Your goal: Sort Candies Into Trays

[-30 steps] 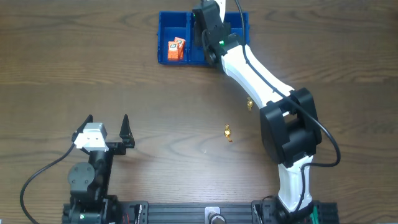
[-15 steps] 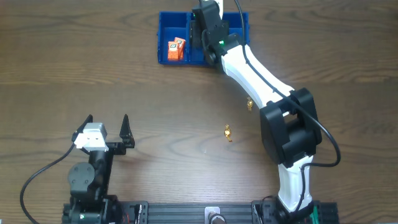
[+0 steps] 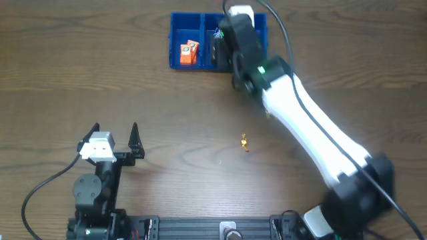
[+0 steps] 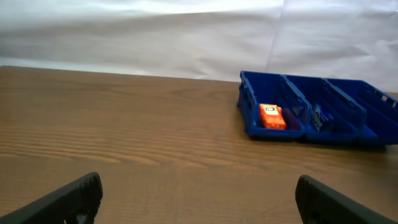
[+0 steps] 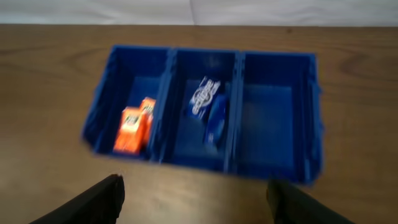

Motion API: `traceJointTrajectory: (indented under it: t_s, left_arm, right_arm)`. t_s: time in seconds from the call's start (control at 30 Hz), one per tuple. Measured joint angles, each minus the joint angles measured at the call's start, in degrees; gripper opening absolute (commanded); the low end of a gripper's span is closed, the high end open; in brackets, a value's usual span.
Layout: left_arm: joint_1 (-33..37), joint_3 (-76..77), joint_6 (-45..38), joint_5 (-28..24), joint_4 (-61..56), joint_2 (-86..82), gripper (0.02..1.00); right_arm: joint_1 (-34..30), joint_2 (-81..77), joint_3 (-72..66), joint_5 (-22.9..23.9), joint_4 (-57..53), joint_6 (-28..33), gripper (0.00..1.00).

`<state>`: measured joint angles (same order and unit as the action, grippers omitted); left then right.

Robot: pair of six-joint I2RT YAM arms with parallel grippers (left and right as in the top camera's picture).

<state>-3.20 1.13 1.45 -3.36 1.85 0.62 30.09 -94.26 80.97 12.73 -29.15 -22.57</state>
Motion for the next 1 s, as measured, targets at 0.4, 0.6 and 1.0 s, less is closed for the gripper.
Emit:
traceJointTrajectory:
  t_s: [0.4,0.6,1.0]
  left_arm:
    - [0.00,0.00,0.00,0.00,-0.02,0.00,0.996]
    - [0.00,0.00,0.00,0.00,-0.02,0.00,0.998]
    - [0.00,0.00,0.00,0.00,-0.02,0.00,0.998]
  right_arm:
    - [0.37,1.07,-25.66,-5.73,-7.63,-7.72,0.698]
    - [0.83,0.35,-27.45,-6.36,-7.67,-8.37,0.700]
    - [4.98,-3.61,-27.47,-9.20,-10.38,-10.62,0.663]
